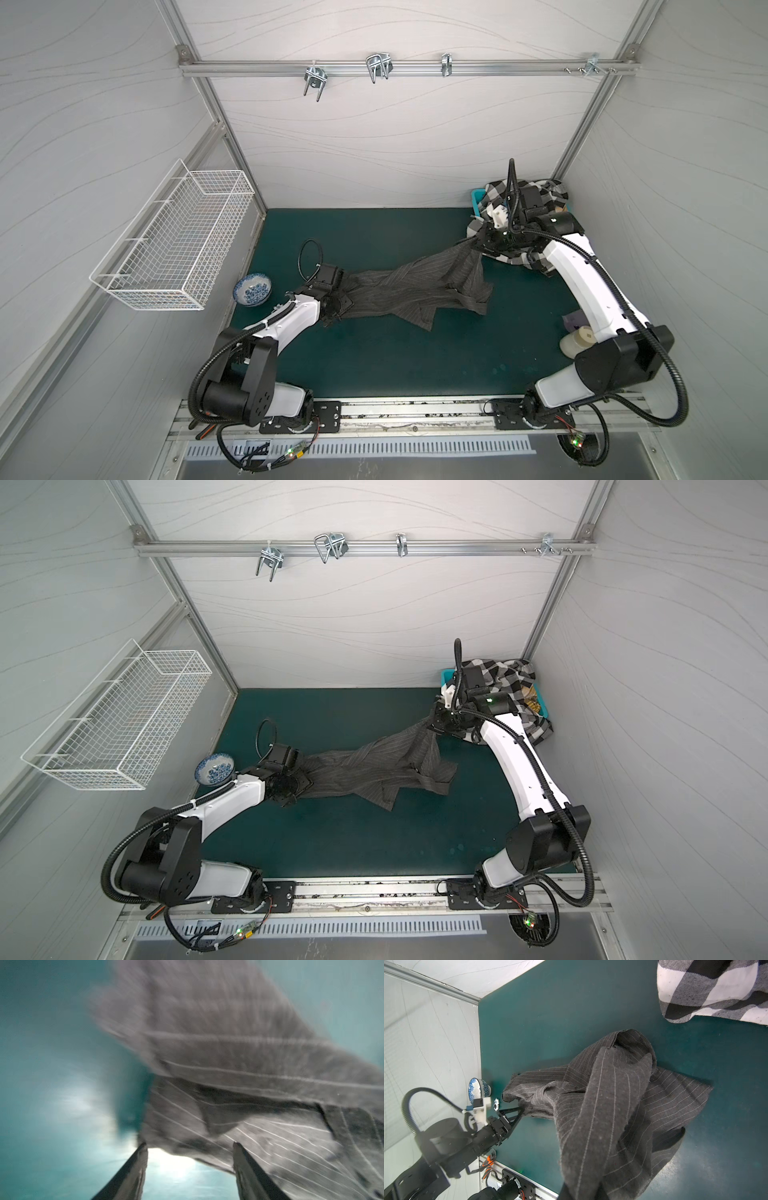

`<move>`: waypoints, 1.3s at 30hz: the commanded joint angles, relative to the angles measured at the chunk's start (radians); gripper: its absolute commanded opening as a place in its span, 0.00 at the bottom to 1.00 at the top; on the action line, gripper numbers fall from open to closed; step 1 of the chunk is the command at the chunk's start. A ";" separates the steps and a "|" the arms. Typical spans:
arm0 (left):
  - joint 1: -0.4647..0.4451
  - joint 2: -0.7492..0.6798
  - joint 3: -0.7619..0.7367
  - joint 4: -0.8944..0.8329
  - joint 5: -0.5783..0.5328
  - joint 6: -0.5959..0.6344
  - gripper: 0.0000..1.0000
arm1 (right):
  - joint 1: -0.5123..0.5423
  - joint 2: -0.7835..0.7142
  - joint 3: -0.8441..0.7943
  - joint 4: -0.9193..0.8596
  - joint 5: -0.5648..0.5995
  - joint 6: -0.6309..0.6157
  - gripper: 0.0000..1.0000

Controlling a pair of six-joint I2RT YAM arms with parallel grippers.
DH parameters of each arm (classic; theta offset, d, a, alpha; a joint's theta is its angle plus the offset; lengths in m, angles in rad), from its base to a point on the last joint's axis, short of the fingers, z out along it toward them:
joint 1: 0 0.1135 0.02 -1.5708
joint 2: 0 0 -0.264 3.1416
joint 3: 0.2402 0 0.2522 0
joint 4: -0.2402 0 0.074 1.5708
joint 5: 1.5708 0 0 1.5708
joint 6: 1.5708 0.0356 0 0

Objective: Fold and stack the long sleeve shirts

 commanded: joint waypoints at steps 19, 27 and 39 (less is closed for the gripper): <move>0.043 0.140 0.118 0.092 0.027 0.061 0.25 | -0.007 -0.038 -0.048 0.043 -0.032 -0.013 0.00; 0.050 0.089 0.288 -0.088 -0.083 0.031 0.00 | -0.007 -0.010 -0.064 0.107 -0.029 -0.016 0.00; 0.179 0.273 1.690 -0.689 -0.216 0.008 0.00 | -0.114 0.377 0.936 -0.008 0.017 -0.020 0.00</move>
